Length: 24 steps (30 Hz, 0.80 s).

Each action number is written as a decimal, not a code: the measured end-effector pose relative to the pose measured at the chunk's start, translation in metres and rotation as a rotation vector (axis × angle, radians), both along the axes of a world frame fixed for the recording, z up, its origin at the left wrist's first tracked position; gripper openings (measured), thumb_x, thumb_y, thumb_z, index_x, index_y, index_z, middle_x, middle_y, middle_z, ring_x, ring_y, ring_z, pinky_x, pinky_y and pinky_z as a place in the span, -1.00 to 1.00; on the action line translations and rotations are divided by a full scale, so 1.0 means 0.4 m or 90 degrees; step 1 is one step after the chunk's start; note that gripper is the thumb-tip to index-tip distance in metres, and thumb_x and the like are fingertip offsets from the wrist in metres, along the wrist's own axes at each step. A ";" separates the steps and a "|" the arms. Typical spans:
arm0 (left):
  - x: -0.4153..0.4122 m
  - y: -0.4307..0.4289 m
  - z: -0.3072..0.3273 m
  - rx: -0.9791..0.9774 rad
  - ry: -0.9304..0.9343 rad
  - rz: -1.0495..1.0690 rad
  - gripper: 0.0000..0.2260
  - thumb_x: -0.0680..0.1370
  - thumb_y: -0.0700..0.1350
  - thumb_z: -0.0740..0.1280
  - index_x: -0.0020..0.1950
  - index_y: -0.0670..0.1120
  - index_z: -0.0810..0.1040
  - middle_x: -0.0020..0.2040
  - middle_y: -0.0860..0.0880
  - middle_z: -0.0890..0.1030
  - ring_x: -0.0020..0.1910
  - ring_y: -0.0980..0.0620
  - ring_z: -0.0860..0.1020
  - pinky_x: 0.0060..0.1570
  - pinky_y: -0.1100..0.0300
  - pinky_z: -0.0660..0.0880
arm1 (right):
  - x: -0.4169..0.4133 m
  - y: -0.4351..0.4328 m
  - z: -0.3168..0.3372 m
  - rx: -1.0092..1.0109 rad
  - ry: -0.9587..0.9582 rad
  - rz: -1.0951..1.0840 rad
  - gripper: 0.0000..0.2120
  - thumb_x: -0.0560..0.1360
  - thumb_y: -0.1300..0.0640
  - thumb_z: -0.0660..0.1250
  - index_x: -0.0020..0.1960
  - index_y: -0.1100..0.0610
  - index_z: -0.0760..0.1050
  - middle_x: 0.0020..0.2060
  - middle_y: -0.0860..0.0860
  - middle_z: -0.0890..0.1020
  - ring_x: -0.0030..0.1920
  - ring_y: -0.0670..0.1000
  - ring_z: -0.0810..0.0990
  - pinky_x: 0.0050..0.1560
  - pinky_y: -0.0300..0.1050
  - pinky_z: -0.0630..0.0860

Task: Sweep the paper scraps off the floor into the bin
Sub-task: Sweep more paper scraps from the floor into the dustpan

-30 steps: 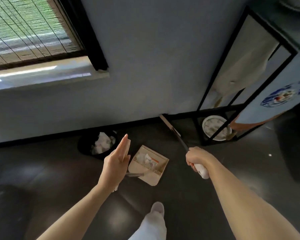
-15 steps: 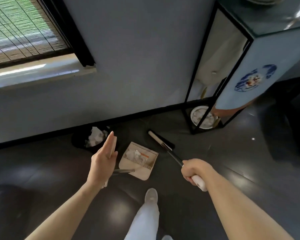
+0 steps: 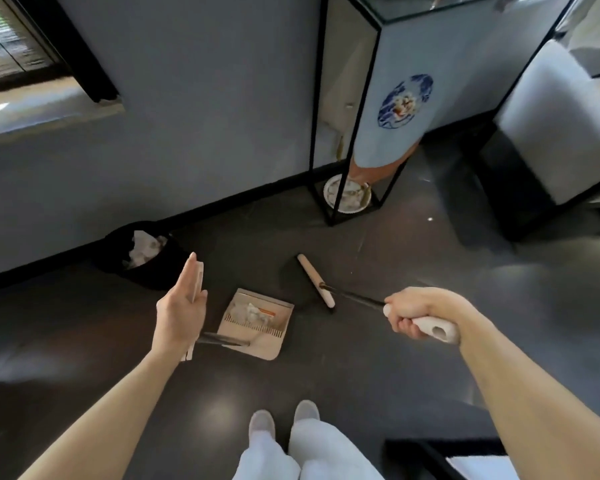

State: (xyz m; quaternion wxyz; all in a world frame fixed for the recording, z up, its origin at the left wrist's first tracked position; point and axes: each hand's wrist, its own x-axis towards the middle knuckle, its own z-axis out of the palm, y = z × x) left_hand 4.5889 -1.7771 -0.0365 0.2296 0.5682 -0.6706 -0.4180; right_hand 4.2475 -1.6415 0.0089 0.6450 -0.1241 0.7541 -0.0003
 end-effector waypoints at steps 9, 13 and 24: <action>0.031 0.101 -0.001 -0.010 -0.009 -0.064 -0.40 0.56 -0.37 0.25 0.52 0.02 0.16 0.35 0.17 0.34 0.30 0.39 0.25 0.14 0.66 0.19 | 0.032 0.073 -0.135 -0.090 0.206 0.071 -0.72 0.41 0.33 0.19 0.11 0.22 0.44 -0.33 0.08 0.46 -0.35 0.10 0.47 -0.34 -0.19 0.47; 0.075 0.119 -0.017 -0.016 -0.011 -0.060 -0.36 0.54 -0.40 0.27 0.46 0.14 0.18 0.34 0.16 0.37 0.30 0.41 0.29 0.21 0.58 0.22 | 0.058 0.064 -0.208 -0.097 0.186 0.075 -0.76 0.44 0.36 0.19 0.04 0.13 0.34 -0.44 0.03 0.52 -0.34 0.03 0.46 -0.39 -0.19 0.43; 0.275 0.205 -0.024 -0.013 0.013 -0.049 -0.39 0.54 -0.39 0.27 0.51 0.03 0.20 0.32 0.26 0.34 0.31 0.41 0.28 0.25 0.53 0.22 | 0.321 0.191 -0.253 -0.020 0.112 0.148 -0.78 0.46 0.34 0.16 -0.30 0.14 0.42 -0.68 -0.07 0.45 -0.30 0.09 0.46 -0.12 -0.02 0.54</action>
